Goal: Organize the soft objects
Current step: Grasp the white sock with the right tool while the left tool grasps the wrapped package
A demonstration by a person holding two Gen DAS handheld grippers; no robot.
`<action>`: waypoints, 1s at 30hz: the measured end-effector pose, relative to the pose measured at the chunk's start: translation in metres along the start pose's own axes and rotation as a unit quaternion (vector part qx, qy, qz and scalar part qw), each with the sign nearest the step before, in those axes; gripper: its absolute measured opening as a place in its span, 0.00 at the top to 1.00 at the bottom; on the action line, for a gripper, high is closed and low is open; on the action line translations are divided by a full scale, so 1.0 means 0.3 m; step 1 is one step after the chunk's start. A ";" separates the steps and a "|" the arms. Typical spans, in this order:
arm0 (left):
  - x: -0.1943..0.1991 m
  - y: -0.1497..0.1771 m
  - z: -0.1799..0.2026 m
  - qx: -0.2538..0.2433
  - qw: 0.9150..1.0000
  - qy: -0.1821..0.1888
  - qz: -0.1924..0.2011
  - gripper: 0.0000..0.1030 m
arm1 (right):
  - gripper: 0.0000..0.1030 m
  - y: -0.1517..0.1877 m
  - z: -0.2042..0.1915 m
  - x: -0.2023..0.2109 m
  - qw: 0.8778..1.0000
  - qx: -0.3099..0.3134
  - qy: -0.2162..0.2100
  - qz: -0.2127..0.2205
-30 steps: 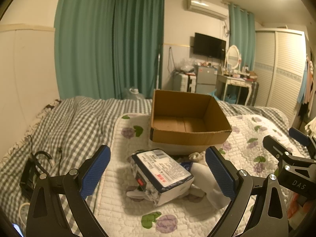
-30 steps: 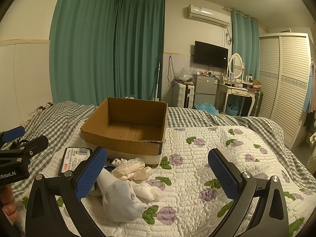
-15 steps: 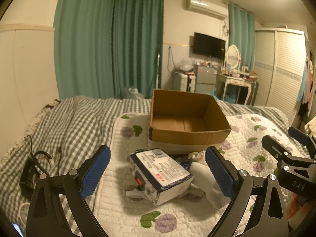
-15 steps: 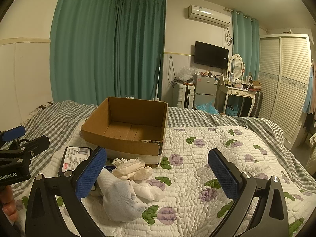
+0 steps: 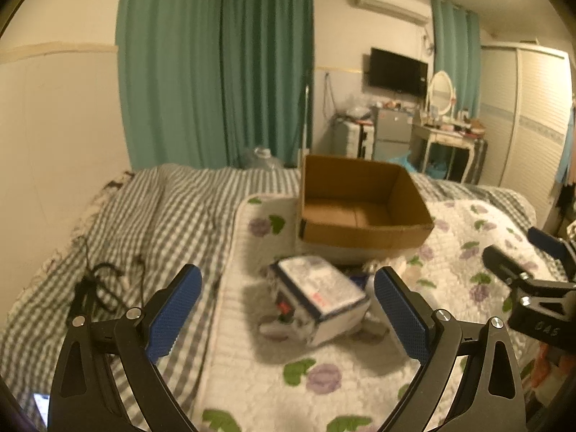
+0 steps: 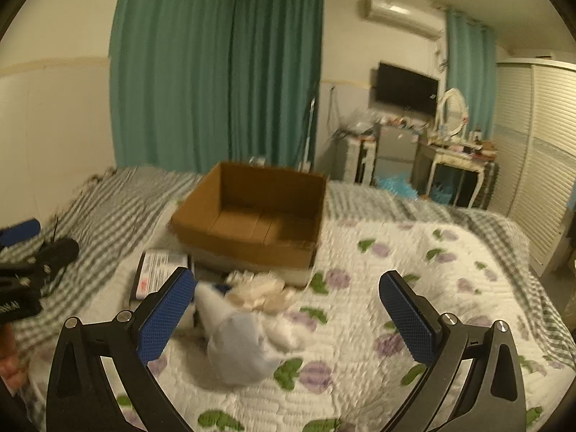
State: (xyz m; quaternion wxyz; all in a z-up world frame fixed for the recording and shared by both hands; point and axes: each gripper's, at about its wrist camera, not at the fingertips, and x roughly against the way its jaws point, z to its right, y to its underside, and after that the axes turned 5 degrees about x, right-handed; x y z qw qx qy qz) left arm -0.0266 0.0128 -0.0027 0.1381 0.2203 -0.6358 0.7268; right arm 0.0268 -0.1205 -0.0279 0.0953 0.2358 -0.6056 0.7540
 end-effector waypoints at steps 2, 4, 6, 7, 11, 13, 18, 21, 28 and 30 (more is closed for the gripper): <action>-0.015 0.045 -0.010 0.006 1.000 0.002 -0.018 0.05 | 0.00 0.038 -0.025 -0.049 0.999 0.009 -0.015 -0.030; -0.051 0.086 -0.016 0.013 0.999 0.005 -0.044 0.05 | 0.00 0.087 -0.059 -0.111 0.998 0.026 -0.021 -0.062; -0.081 0.106 -0.016 0.012 0.998 0.002 -0.060 0.05 | 0.00 0.131 -0.085 -0.175 0.994 0.041 -0.026 -0.095; -0.099 0.121 -0.014 0.008 0.997 -0.003 -0.073 0.05 | 0.00 0.150 -0.093 -0.203 0.992 0.045 -0.030 -0.110; -0.128 0.129 -0.018 0.012 0.996 -0.008 -0.091 0.05 | 0.01 0.200 -0.105 -0.292 0.988 0.033 -0.049 -0.145; -0.134 0.131 -0.013 0.012 0.995 -0.009 -0.096 0.05 | 0.10 0.214 -0.122 -0.324 0.986 0.037 -0.055 -0.154; -0.154 0.128 0.004 0.006 0.995 -0.014 -0.103 0.05 | 0.50 0.216 -0.144 -0.336 0.982 0.058 -0.064 -0.169; -0.153 0.115 0.015 0.002 0.995 -0.014 -0.098 0.05 | 0.51 0.173 -0.112 -0.284 0.986 0.041 -0.070 -0.146; -0.209 0.116 0.117 -0.006 0.994 0.003 -0.111 0.05 | 0.51 0.066 -0.010 -0.216 0.995 0.008 -0.048 -0.092; -0.252 0.126 0.148 -0.002 0.992 0.006 -0.123 0.05 | 0.51 0.063 0.014 -0.234 0.994 -0.006 -0.048 -0.097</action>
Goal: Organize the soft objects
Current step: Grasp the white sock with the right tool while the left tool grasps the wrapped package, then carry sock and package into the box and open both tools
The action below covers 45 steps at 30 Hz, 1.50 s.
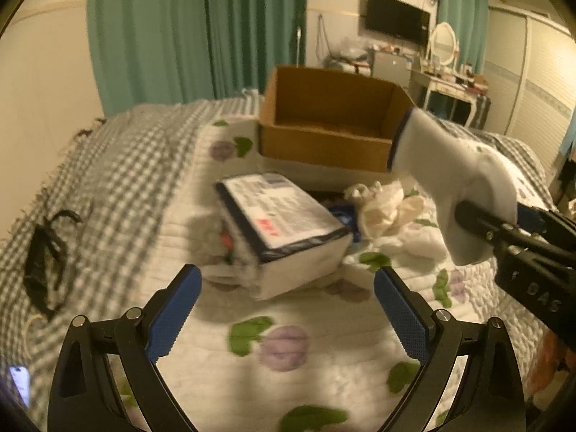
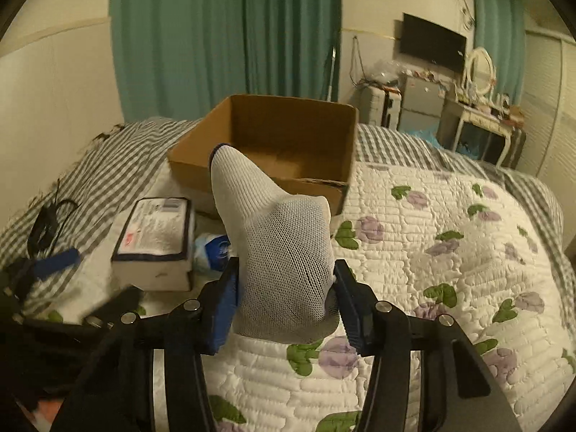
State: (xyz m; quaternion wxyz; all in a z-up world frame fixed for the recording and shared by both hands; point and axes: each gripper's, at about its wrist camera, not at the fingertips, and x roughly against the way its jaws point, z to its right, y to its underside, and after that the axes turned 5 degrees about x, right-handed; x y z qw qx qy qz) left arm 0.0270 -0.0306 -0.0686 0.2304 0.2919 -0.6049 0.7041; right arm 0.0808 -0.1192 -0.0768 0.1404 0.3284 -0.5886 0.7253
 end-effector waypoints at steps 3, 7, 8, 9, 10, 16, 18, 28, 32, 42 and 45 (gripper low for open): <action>-0.076 0.004 0.039 0.002 1.000 -0.010 -0.014 0.06 | 0.51 0.001 0.027 -0.032 1.000 -0.009 0.007 -0.006; -0.155 -0.004 0.049 0.026 0.999 -0.038 -0.020 0.06 | 0.51 0.006 0.057 -0.075 1.000 -0.022 0.010 -0.014; -0.163 -0.009 0.053 0.028 0.999 -0.043 -0.018 0.06 | 0.51 0.007 0.068 -0.089 0.999 -0.027 0.011 -0.016; -0.171 -0.014 0.060 0.029 0.998 -0.049 -0.016 0.06 | 0.51 0.008 0.077 -0.104 0.999 -0.032 0.010 -0.020; -0.180 -0.022 0.066 0.028 0.998 -0.062 -0.011 0.06 | 0.51 0.012 0.086 -0.114 0.999 -0.038 0.010 -0.022; -0.222 -0.037 0.026 0.048 0.996 -0.079 -0.012 0.11 | 0.51 0.015 0.100 -0.122 0.999 -0.048 0.007 -0.024; -0.215 -0.036 0.017 0.047 0.996 -0.072 -0.010 0.14 | 0.51 0.013 0.096 -0.117 0.999 -0.045 0.006 -0.021; -0.043 -0.036 0.032 0.017 0.999 -0.032 0.029 0.19 | 0.51 -0.004 0.066 0.000 0.999 -0.034 0.002 0.005; 0.055 -0.062 0.028 0.014 0.998 -0.014 0.057 0.19 | 0.51 -0.027 0.055 0.082 0.999 -0.030 -0.001 0.022; 0.248 -0.212 0.037 -0.021 0.991 0.030 0.127 0.19 | 0.51 -0.225 0.066 0.255 0.997 0.004 0.001 0.074; 0.265 -0.289 0.034 -0.029 0.988 0.036 0.147 0.19 | 0.51 -0.332 0.077 0.271 0.996 0.014 -0.011 0.086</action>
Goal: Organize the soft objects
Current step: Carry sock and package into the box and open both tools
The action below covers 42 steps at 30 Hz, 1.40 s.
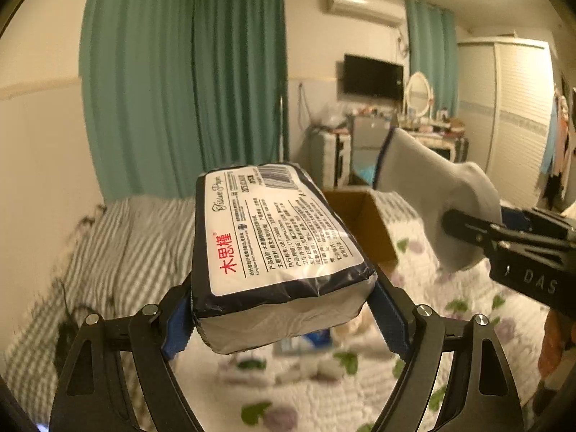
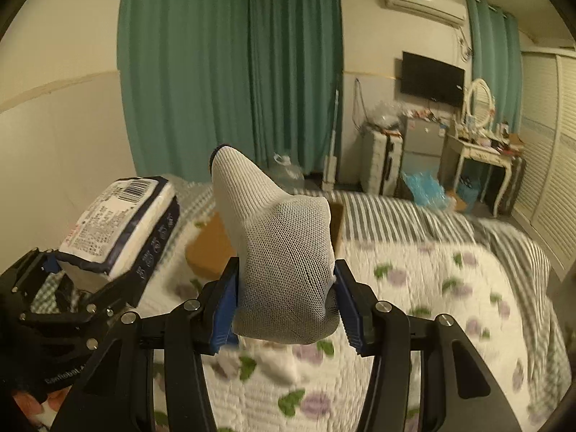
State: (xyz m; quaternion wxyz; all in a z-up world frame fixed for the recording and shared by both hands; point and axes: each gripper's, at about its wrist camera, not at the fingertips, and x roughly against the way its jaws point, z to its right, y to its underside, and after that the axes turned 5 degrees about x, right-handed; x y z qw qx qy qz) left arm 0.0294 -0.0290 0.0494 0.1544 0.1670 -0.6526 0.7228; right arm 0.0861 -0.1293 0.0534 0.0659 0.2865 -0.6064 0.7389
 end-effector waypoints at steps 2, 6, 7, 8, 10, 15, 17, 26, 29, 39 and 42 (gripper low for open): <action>-0.025 -0.058 -0.005 -0.002 1.000 0.006 0.011 0.19 | 0.51 -0.070 0.003 -0.021 1.000 0.012 -0.001 0.004; -0.115 -0.144 0.006 -0.021 0.999 0.002 0.030 0.19 | 0.51 -0.187 0.026 -0.109 1.000 0.019 -0.010 0.004; -0.150 -0.158 0.007 -0.025 0.999 -0.001 0.029 0.19 | 0.51 -0.210 0.032 -0.142 1.000 0.020 -0.010 0.002; -0.178 -0.167 0.002 -0.027 0.999 -0.003 0.027 0.19 | 0.51 -0.227 0.039 -0.178 1.000 0.022 -0.006 0.000; -0.271 -0.185 0.001 -0.031 0.999 -0.009 0.016 0.19 | 0.51 -0.249 0.058 -0.275 1.000 0.019 -0.003 -0.010; -0.491 -0.159 0.001 -0.033 0.999 -0.011 -0.021 0.19 | 0.51 -0.231 0.097 -0.525 0.999 0.003 -0.014 -0.053; -0.548 -0.131 0.004 -0.040 0.999 -0.011 -0.029 0.19 | 0.51 -0.203 0.115 -0.601 0.997 -0.015 -0.030 -0.064; -0.663 -0.004 0.058 -0.108 0.993 -0.032 -0.030 0.19 | 0.52 -0.056 0.137 -0.857 0.992 -0.024 -0.037 -0.119; -0.665 0.016 0.058 -0.122 0.992 -0.036 -0.025 0.19 | 0.52 -0.019 0.156 -0.901 0.990 -0.028 -0.033 -0.131; -0.664 -0.007 0.075 -0.126 0.991 -0.017 -0.034 0.11 | 0.21 -0.056 0.200 -0.863 0.993 -0.062 -0.023 -0.093; -0.643 -0.022 0.058 -0.113 0.993 -0.031 -0.034 0.11 | 0.17 -0.093 0.214 -0.813 0.994 -0.071 -0.009 -0.080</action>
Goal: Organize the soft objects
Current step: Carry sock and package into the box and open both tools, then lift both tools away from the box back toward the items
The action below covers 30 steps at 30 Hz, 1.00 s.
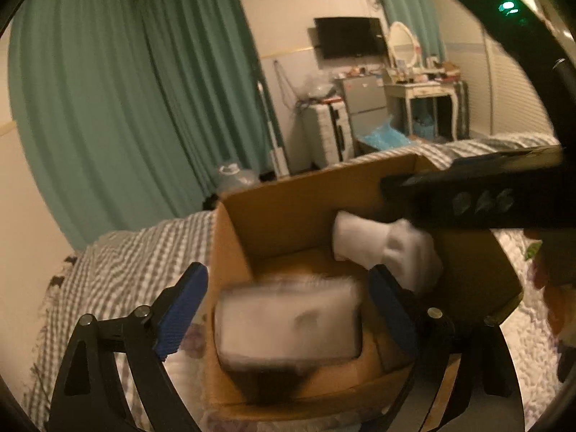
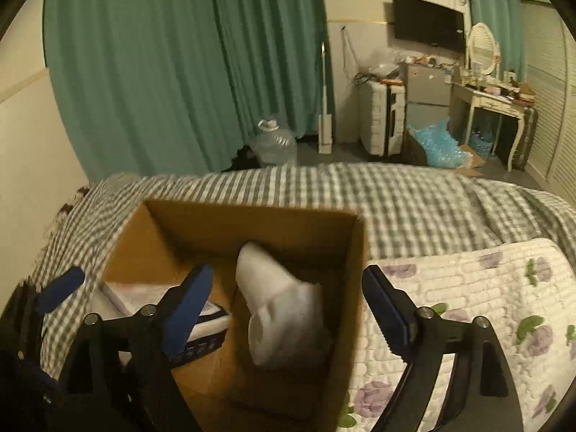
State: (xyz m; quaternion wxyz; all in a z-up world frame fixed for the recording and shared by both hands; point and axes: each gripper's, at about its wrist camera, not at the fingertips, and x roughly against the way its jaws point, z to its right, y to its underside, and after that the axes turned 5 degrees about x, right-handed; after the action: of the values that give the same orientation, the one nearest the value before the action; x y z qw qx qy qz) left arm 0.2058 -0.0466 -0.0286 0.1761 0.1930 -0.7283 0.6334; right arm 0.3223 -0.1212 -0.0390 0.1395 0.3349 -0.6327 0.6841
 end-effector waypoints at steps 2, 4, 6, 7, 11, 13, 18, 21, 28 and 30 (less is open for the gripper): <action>0.033 -0.028 -0.023 0.016 1.000 0.000 -0.004 0.11 | 0.15 -0.021 -0.003 0.057 1.000 -0.006 0.003 0.010; 0.098 -0.076 -0.045 0.032 0.999 0.001 0.008 0.11 | 0.13 -0.057 -0.009 0.135 1.000 -0.007 0.008 0.022; 0.158 -0.121 -0.057 0.040 0.999 0.000 0.023 0.11 | 0.12 -0.091 -0.022 0.234 0.999 -0.003 0.017 0.040; 0.219 -0.149 -0.068 0.045 0.998 0.001 0.036 0.11 | 0.11 -0.109 -0.029 0.297 0.998 -0.002 0.021 0.052; 0.408 -0.221 -0.114 0.060 0.995 -0.007 0.074 0.10 | 0.04 -0.165 -0.051 0.555 0.995 -0.002 0.021 0.098; 0.519 -0.245 -0.138 0.068 0.993 -0.013 0.095 0.08 | 0.02 -0.179 -0.072 0.703 0.992 0.004 0.025 0.123; 0.753 -0.265 -0.181 0.077 0.986 -0.014 0.146 0.06 | 0.01 -0.171 -0.145 1.000 0.984 0.029 0.036 0.170; 0.886 -0.247 -0.192 0.078 0.982 -0.011 0.171 0.05 | 0.01 -0.133 -0.185 1.144 0.980 0.041 0.037 0.190; 1.004 -0.110 -0.208 0.088 0.977 -0.021 0.192 0.03 | 0.01 0.060 -0.234 1.315 0.976 0.041 0.017 0.213; 0.991 -0.052 -0.214 0.098 0.978 -0.022 0.182 0.03 | 0.01 0.156 -0.247 1.306 0.977 0.041 0.009 0.208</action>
State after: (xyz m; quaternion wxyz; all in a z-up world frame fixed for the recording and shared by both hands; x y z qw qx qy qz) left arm -0.0422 -0.0021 0.1425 0.0217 0.0879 -0.6891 0.7190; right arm -0.0160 -0.1490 0.1754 -0.0138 0.1950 -0.6589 0.7264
